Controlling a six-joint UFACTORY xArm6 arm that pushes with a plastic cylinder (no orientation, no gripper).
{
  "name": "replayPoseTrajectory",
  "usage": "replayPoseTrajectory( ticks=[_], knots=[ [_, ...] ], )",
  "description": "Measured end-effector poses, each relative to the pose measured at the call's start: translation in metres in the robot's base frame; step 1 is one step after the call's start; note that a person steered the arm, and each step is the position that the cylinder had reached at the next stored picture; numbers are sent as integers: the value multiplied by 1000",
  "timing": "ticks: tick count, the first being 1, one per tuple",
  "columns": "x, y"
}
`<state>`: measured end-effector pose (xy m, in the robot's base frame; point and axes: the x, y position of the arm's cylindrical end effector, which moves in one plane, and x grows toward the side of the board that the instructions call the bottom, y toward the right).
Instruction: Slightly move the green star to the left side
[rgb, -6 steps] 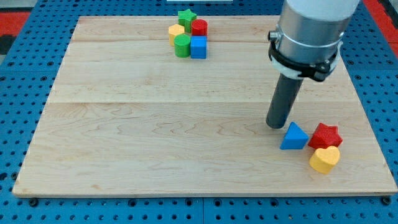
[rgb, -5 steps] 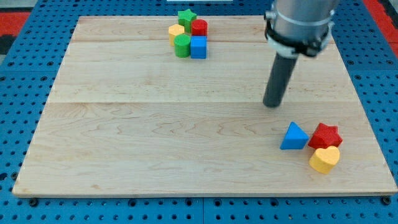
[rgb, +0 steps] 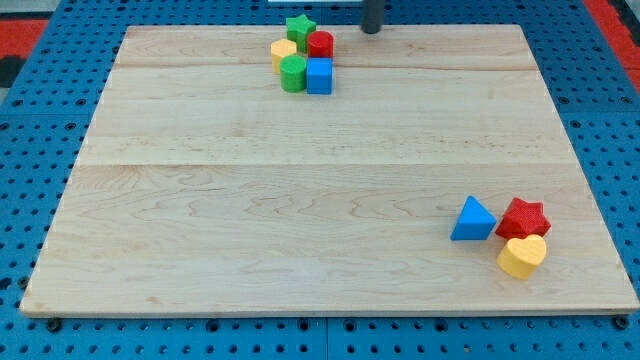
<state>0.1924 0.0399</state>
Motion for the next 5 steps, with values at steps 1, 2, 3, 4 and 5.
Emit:
replayPoseTrajectory(
  ticks=[1, 2, 3, 4, 5],
  knots=[
    [0, -51],
    [1, -64],
    [0, -65],
    [0, -91],
    [2, -138]
  ],
)
